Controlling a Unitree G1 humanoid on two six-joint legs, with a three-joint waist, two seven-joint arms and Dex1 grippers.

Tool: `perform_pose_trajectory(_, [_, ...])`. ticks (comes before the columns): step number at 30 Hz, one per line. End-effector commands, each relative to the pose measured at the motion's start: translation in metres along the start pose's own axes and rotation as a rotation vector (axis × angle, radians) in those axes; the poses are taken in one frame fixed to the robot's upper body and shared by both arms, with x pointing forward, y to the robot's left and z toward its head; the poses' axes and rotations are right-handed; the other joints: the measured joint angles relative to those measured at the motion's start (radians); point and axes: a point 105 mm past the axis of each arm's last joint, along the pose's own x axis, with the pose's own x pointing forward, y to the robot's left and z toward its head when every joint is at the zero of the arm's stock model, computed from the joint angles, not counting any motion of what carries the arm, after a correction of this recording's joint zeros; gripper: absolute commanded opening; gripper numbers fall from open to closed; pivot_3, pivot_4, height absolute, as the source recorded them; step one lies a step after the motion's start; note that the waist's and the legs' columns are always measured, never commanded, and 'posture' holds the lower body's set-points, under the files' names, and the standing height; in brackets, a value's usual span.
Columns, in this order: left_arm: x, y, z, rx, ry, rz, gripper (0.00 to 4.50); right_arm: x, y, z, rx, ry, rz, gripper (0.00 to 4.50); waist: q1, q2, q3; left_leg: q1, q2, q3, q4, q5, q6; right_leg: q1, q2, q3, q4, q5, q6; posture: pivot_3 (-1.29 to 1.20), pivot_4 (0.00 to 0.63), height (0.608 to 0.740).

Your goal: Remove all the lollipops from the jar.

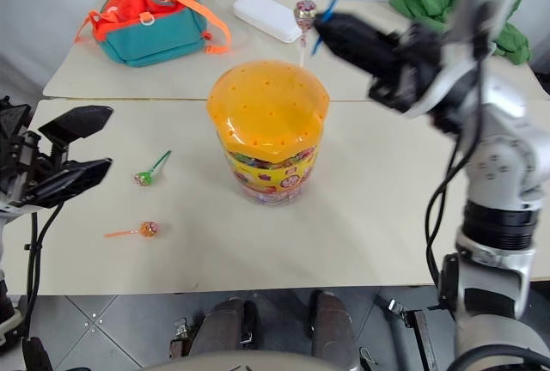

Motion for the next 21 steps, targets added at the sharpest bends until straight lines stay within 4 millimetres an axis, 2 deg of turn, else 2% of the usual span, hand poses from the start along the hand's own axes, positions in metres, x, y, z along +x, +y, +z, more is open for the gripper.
perform_pose_trajectory(1, [0.007,-0.007,-0.015,0.053,0.111,-0.131,3.69,-0.066,-0.037,-0.024,-0.009,0.382,-0.257,0.03,0.014,0.000,0.000,-0.001,0.000,0.000,0.000,0.000,0.000,0.000,0.000,0.000,-0.001,0.000,0.000,0.00,0.150,0.740])
perform_pose_trajectory(2, [0.007,-0.008,-0.019,0.062,0.131,-0.149,3.69,-0.089,-0.045,-0.034,-0.016,0.511,-0.339,0.03,0.013,0.000,0.000,-0.001,0.000,0.000,0.000,-0.001,0.001,-0.001,0.000,-0.001,-0.002,0.000,0.000,0.00,0.150,0.740])
perform_pose_trajectory(3, [0.007,-0.008,-0.022,0.069,0.142,-0.160,3.69,-0.102,-0.050,-0.040,-0.020,0.582,-0.381,0.03,0.012,0.000,0.000,-0.001,0.000,0.000,-0.001,-0.002,0.002,-0.001,0.000,-0.001,-0.003,0.000,0.000,0.00,0.150,0.740])
perform_pose_trajectory(5, [0.009,-0.008,-0.022,0.070,0.129,-0.163,3.69,-0.153,-0.063,-0.069,-0.084,0.889,-0.530,0.03,0.008,0.000,0.000,-0.002,0.000,0.003,-0.001,-0.002,0.002,-0.002,0.000,-0.001,-0.003,0.000,0.000,0.00,0.150,0.740])
perform_pose_trajectory(7, [0.011,-0.006,-0.020,0.064,0.108,-0.155,3.69,-0.190,-0.063,-0.091,-0.110,1.116,-0.585,0.03,-0.001,0.000,0.000,-0.002,0.000,0.005,-0.001,-0.002,0.002,-0.004,-0.001,-0.001,-0.002,0.000,0.001,0.00,0.150,0.740])
perform_pose_trajectory(8, [0.012,-0.005,-0.019,0.065,0.098,-0.148,3.69,-0.205,-0.062,-0.103,-0.135,1.202,-0.584,0.03,-0.008,0.000,0.000,-0.002,0.001,0.005,-0.001,-0.002,0.001,-0.005,-0.001,-0.001,-0.002,0.000,0.001,0.00,0.150,0.740])
perform_pose_trajectory(10, [0.013,-0.004,-0.018,0.063,0.085,-0.140,3.69,-0.219,-0.058,-0.118,-0.140,1.259,-0.562,0.03,-0.018,0.001,0.000,-0.002,0.001,0.006,-0.001,-0.001,0.000,-0.005,-0.001,-0.001,-0.001,0.000,0.001,0.00,0.150,0.740])
perform_pose_trajectory(12, [0.013,-0.004,-0.017,0.061,0.078,-0.132,3.69,-0.222,-0.052,-0.129,-0.089,1.240,-0.544,0.03,-0.027,0.001,0.001,-0.002,0.001,0.008,-0.001,0.000,0.000,-0.005,-0.001,0.000,-0.001,0.000,0.001,0.00,0.150,0.740])
perform_pose_trajectory(13, [0.012,-0.004,-0.016,0.060,0.076,-0.128,3.69,-0.222,-0.049,-0.133,-0.060,1.222,-0.531,0.48,-0.030,0.001,0.001,-0.001,0.001,0.009,-0.001,0.001,0.000,-0.005,-0.001,0.001,-0.001,0.000,0.000,0.00,0.150,0.740])
perform_pose_trajectory(15, [0.012,-0.003,-0.016,0.050,0.072,-0.114,3.69,-0.222,-0.046,-0.135,-0.031,1.198,-0.507,0.88,-0.035,0.001,0.001,-0.001,0.001,0.009,0.000,0.002,0.000,-0.005,-0.001,0.001,-0.001,0.000,0.000,0.00,0.150,0.740])
perform_pose_trajectory(17, [0.010,-0.002,-0.014,0.034,0.062,-0.094,3.69,-0.218,-0.047,-0.128,-0.060,1.148,-0.492,1.67,-0.036,0.002,0.001,-0.001,0.001,0.008,0.000,0.002,0.000,-0.005,-0.001,0.001,0.000,0.000,0.000,0.00,0.150,0.740])
perform_pose_trajectory(18, [0.009,-0.001,-0.012,0.031,0.055,-0.082,3.69,-0.213,-0.048,-0.123,-0.066,1.110,-0.482,1.83,-0.035,0.002,0.001,-0.001,0.001,0.008,0.000,0.002,0.000,-0.005,-0.001,0.001,0.000,0.000,0.000,0.00,0.150,0.740])
perform_pose_trajectory(21, [0.006,0.008,-0.003,0.010,-0.026,-0.003,3.69,-0.148,-0.041,-0.079,-0.076,0.694,-0.314,2.91,-0.038,0.002,0.001,-0.001,0.001,0.007,-0.001,0.002,0.001,-0.005,-0.001,0.001,0.000,0.000,0.000,0.00,0.150,0.740])
